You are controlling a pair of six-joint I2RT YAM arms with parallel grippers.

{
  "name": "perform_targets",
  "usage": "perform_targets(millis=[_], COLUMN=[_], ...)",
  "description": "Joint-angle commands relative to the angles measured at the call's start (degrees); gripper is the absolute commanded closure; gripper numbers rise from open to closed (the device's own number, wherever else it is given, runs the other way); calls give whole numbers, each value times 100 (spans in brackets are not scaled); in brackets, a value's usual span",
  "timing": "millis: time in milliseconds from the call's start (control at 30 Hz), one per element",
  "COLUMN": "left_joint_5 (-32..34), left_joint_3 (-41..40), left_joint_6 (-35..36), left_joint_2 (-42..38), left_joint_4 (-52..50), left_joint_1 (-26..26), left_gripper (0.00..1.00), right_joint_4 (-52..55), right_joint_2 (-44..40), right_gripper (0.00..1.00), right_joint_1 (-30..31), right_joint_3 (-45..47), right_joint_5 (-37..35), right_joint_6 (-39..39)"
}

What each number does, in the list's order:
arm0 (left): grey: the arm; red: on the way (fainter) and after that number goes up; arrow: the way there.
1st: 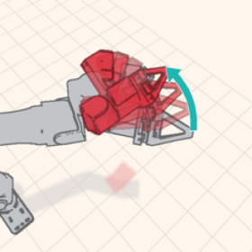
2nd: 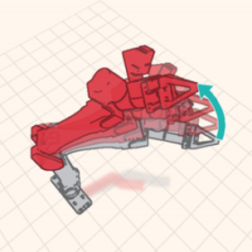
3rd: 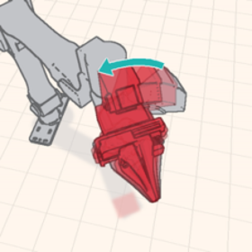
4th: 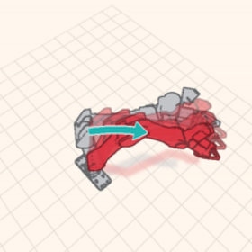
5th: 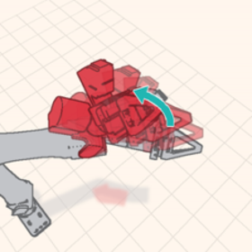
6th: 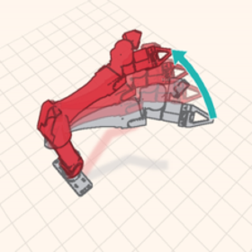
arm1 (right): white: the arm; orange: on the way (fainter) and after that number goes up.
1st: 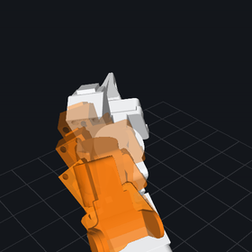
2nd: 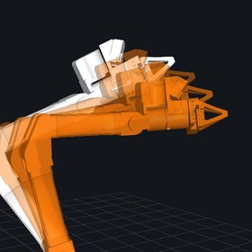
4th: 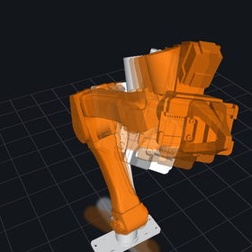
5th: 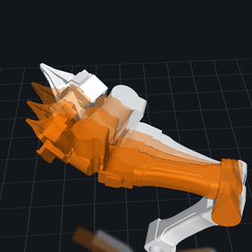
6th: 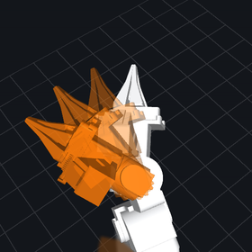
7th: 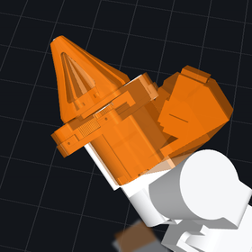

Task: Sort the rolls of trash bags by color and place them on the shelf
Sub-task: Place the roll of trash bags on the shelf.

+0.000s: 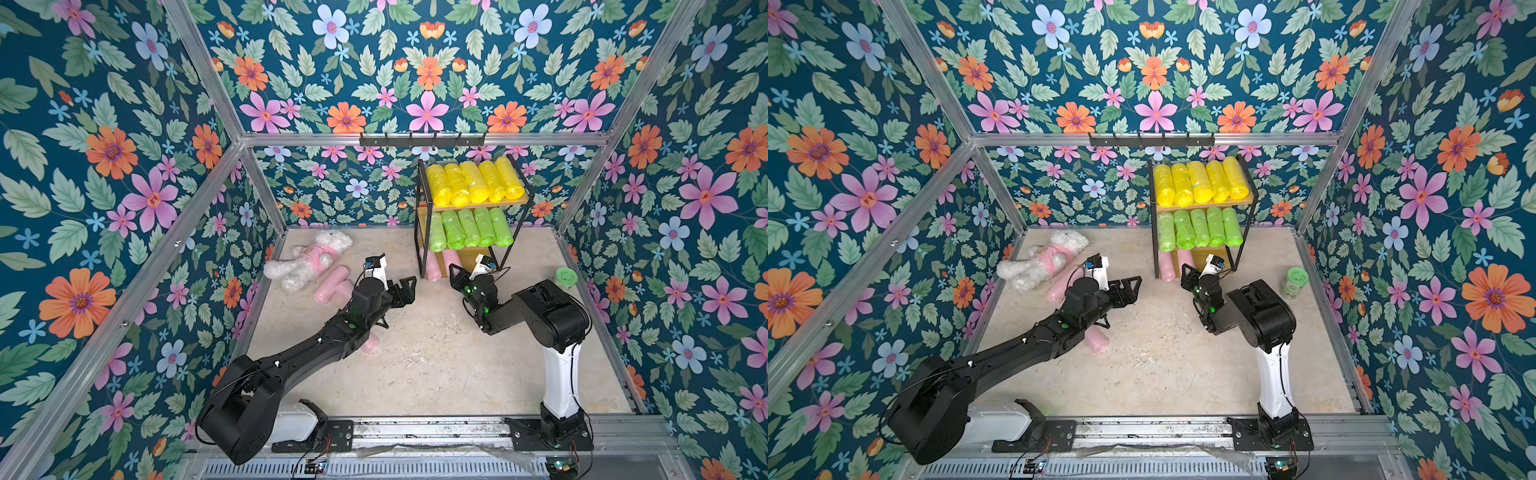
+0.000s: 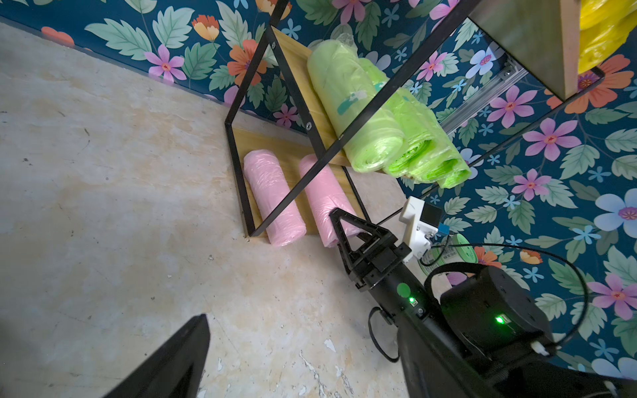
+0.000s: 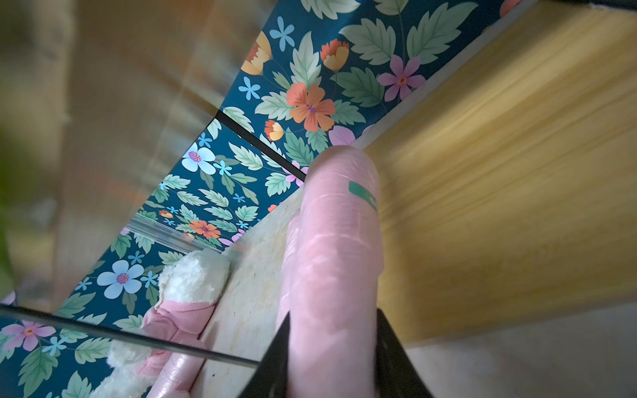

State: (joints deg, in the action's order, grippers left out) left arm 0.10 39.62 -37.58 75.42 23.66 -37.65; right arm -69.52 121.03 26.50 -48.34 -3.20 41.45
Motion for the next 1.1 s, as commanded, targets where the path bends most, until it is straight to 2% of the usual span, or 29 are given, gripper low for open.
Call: perform_targets(millis=[0,700,1067], left_joint_5=[-18,-159,-194], left_joint_3=[29,-24,-6], left_joint_6=[32,-29,-17], left_joint_2=[-18,-134,-159], left_joint_4=[104,95,43], left_joint_1=[12,65,104], left_gripper=[9,9,9], right_joint_4=[-148,456,733], right_joint_2=[126,519,491], right_gripper=[70,62,50], right_joint_1=[0,-62,-86], right_joint_3=[-189,-729,-781], right_joint_5=[60,241,170], right_joint_6=[181,679,746])
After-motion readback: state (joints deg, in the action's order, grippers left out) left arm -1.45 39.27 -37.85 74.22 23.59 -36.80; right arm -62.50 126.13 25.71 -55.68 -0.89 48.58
